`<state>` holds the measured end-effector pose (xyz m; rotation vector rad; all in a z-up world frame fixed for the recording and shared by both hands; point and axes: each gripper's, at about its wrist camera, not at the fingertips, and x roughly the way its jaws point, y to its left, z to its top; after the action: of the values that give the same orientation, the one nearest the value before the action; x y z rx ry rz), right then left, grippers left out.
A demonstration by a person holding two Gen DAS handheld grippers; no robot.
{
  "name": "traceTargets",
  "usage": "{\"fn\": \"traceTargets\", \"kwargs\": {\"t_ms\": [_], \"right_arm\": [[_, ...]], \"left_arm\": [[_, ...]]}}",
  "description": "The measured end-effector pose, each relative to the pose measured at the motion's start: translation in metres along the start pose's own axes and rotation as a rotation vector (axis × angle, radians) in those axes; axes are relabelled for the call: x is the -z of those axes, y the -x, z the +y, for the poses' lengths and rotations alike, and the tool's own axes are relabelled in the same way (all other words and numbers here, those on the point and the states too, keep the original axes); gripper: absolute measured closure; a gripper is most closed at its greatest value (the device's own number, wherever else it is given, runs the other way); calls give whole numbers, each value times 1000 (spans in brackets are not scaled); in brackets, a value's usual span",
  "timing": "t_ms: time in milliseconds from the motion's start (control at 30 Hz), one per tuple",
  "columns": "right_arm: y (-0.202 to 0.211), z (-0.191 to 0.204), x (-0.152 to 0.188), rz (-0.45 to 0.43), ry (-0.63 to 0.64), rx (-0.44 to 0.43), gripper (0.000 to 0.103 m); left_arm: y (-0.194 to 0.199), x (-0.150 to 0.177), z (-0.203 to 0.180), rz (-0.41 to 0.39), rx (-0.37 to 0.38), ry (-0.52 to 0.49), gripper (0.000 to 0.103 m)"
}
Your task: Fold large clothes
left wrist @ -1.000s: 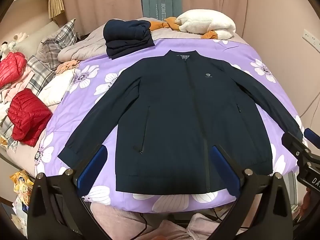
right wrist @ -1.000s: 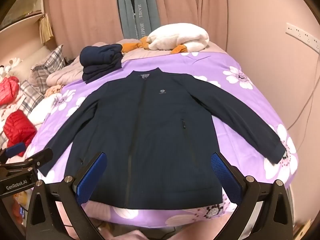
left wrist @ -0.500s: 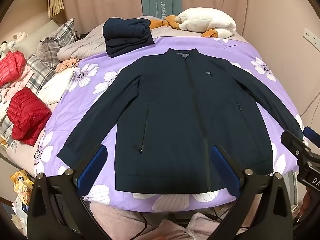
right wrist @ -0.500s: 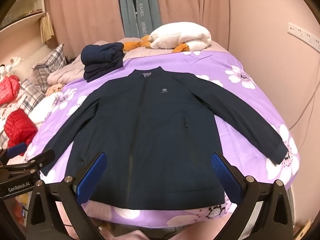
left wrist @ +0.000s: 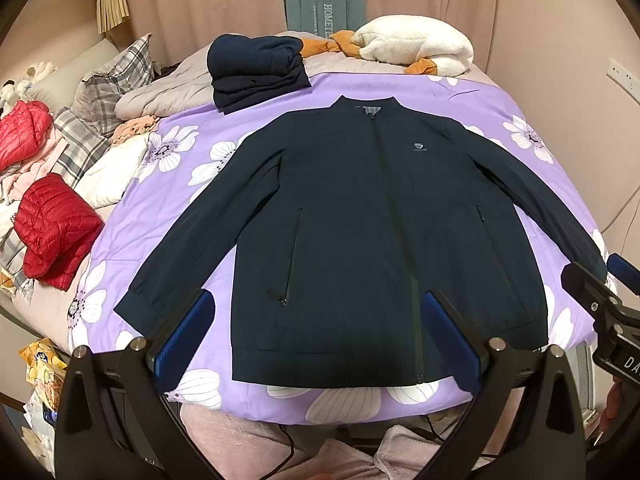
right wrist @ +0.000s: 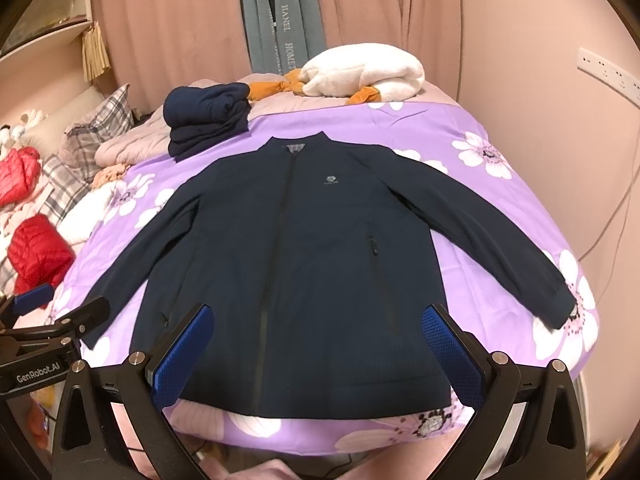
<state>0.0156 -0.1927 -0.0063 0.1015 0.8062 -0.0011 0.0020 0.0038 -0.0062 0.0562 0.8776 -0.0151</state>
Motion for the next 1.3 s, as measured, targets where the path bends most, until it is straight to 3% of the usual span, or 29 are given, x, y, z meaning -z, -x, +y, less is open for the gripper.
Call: {"fn": "traceTargets", "kwargs": {"t_ms": [1300], "right_arm": [[-4,2,2,10,-3,-4,0]], "left_arm": [[-3,2,-5,8,-18,-30,0]]}}
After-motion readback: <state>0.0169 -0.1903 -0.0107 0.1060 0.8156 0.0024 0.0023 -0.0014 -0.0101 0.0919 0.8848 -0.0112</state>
